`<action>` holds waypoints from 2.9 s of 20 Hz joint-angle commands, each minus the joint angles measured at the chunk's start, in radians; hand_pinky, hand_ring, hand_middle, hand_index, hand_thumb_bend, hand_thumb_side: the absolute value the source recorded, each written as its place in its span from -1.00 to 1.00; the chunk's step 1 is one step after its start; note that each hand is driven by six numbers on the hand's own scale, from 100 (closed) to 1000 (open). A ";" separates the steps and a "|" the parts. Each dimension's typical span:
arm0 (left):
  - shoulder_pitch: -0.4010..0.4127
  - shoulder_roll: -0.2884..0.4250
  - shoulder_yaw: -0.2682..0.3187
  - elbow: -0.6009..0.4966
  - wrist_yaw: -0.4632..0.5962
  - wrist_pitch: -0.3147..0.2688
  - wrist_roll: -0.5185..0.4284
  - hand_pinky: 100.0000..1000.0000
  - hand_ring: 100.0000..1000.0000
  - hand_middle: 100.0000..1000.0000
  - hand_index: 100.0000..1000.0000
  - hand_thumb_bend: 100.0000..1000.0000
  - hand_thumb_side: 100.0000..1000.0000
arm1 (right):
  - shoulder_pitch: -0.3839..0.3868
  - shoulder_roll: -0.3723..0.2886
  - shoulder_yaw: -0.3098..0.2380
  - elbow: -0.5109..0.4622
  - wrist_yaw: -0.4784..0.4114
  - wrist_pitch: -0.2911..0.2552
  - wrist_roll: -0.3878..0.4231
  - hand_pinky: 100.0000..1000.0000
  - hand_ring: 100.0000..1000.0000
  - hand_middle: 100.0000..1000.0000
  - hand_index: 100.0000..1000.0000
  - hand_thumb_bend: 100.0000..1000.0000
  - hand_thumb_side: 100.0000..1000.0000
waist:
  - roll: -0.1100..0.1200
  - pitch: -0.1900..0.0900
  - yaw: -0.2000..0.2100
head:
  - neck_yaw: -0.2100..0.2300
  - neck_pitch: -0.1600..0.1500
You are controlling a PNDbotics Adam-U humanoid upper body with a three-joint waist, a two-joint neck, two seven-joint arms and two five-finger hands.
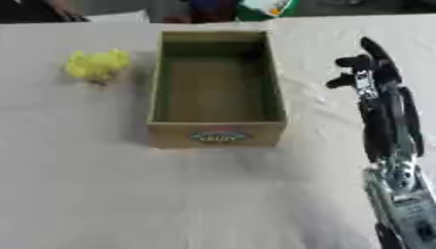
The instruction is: Pick up objects on the table and place them in the box.
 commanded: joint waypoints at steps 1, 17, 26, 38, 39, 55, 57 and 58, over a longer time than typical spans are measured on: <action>-0.046 0.092 -0.010 0.072 -0.107 0.013 -0.026 -0.11 0.16 0.40 0.84 -1.00 0.65 | -0.008 -0.028 0.001 -0.020 0.006 0.001 0.006 0.68 0.04 0.31 0.92 -1.00 0.58 | 0.004 -0.020 -0.004 | 0.006 -0.008; -0.398 0.100 -0.161 0.684 -0.080 -0.170 -0.307 -0.04 0.26 0.53 0.88 -1.00 0.84 | -0.014 -0.048 0.022 -0.020 0.002 0.014 0.037 0.68 0.04 0.31 0.92 -1.00 0.58 | 0.028 -0.016 -0.058 | 0.055 -0.020; -0.502 0.042 -0.202 0.795 -0.141 -0.229 -0.397 -0.01 0.31 0.54 0.89 -1.00 0.78 | -0.025 -0.057 0.029 -0.020 -0.002 0.014 0.044 0.68 0.04 0.32 0.92 -1.00 0.57 | 0.037 0.000 -0.082 | 0.078 -0.034; -0.554 0.026 -0.211 0.839 -0.227 -0.294 -0.497 0.10 0.51 0.69 1.00 -0.29 0.50 | -0.028 -0.063 0.033 -0.020 -0.004 0.015 0.046 0.68 0.04 0.32 0.93 -1.00 0.56 | 0.050 0.019 -0.101 | 0.084 -0.052; -0.558 0.027 -0.209 0.843 -0.229 -0.302 -0.505 0.10 0.51 0.69 1.00 -0.29 0.50 | -0.028 -0.063 0.033 -0.020 -0.004 0.015 0.047 0.68 0.04 0.32 0.93 -1.00 0.56 | 0.051 0.021 -0.102 | 0.085 -0.052; -0.659 -0.003 -0.179 0.913 -0.204 -0.299 -0.445 0.18 0.62 0.72 0.99 -0.38 0.24 | -0.055 -0.072 0.046 -0.020 -0.009 0.013 0.059 0.68 0.04 0.32 0.94 -1.00 0.56 | 0.075 0.055 -0.155 | 0.167 -0.081; -0.668 -0.011 -0.177 0.910 -0.207 -0.279 -0.415 0.17 0.62 0.71 0.97 -0.39 0.24 | -0.063 -0.071 0.050 -0.020 -0.011 0.011 0.063 0.68 0.04 0.32 0.94 -1.00 0.56 | 0.080 0.059 -0.167 | 0.183 -0.090; -0.670 -0.014 -0.178 0.911 -0.211 -0.270 -0.399 0.17 0.62 0.71 0.97 -0.40 0.24 | -0.066 -0.071 0.051 -0.020 -0.012 0.011 0.065 0.68 0.04 0.32 0.94 -1.00 0.56 | 0.083 0.061 -0.173 | 0.190 -0.094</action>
